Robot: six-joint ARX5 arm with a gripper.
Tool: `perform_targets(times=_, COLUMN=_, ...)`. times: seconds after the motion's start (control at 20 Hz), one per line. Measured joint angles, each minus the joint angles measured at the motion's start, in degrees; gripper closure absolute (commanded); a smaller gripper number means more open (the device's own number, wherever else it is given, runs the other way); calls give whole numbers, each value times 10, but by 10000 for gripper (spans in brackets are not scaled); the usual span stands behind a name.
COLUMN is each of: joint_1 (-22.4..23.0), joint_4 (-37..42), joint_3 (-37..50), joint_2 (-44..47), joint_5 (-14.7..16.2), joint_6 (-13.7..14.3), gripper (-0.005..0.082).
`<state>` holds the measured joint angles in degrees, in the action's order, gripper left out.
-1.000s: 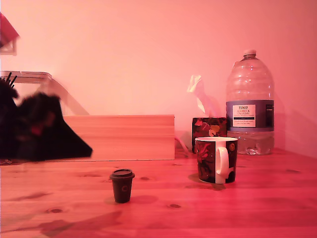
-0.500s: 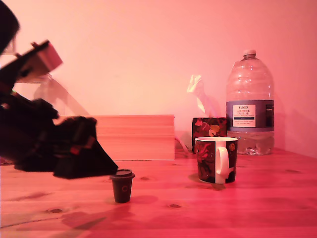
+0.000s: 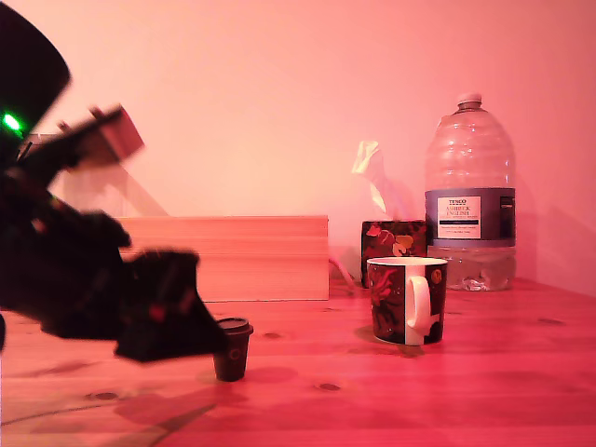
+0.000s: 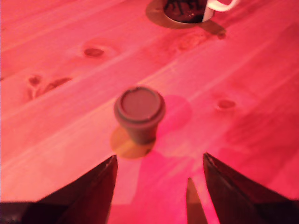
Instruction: Pick up the coffee capsules from the table one by one and drop them inside the nearest coffee cup
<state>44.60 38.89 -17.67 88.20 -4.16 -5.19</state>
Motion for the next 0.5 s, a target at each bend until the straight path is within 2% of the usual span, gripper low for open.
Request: perform_targets(times=0.5, joint_1=-13, joint_4=55, joint_3=-40, joint_2=79, joint_5=1, joint_6=2, gripper=251)
